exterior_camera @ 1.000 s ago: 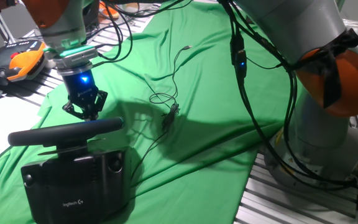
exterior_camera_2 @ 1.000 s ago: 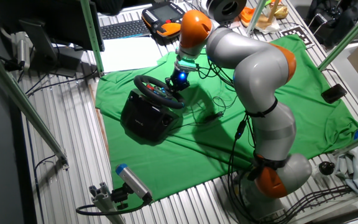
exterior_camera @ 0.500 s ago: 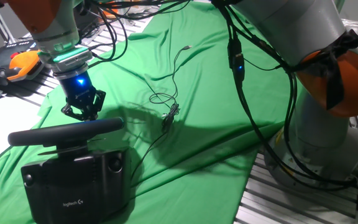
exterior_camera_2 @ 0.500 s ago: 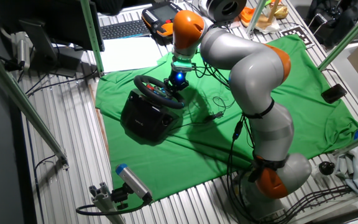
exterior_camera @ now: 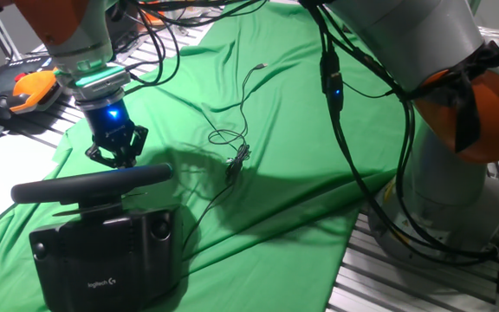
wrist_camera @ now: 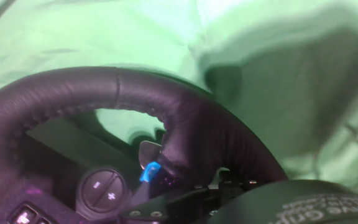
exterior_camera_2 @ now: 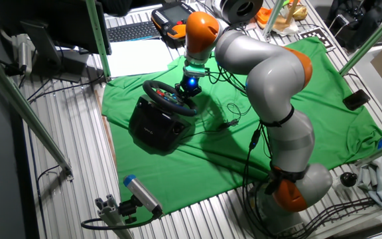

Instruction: Rotate the steering wheel 90 degrees counterclockwise

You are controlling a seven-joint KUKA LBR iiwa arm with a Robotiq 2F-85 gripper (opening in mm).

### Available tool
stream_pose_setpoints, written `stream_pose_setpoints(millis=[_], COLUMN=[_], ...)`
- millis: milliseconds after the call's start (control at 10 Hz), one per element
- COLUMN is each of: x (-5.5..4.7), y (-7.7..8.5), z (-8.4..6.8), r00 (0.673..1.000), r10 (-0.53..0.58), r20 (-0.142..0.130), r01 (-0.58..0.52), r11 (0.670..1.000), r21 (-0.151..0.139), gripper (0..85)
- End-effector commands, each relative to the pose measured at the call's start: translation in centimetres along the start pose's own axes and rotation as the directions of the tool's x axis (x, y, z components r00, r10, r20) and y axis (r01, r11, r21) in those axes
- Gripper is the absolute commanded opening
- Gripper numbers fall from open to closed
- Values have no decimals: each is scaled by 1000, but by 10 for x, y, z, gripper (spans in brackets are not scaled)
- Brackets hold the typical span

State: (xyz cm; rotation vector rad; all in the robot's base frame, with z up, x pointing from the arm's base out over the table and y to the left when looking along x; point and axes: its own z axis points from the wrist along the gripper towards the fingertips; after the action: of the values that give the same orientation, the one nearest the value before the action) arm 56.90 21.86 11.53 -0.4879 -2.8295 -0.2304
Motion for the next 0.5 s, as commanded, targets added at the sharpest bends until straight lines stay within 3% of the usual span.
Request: stream_pose_setpoints(millis=[0,200,400], x=[0,-1,-1], y=[2,4,7], z=[0,1,3], r00=[1000,1000,1000], r10=[3,8,18], r20=[3,11,13], r01=[-3,-7,-17], r11=[1000,1000,999], r21=[-2,-7,-34], gripper=[0,0,0])
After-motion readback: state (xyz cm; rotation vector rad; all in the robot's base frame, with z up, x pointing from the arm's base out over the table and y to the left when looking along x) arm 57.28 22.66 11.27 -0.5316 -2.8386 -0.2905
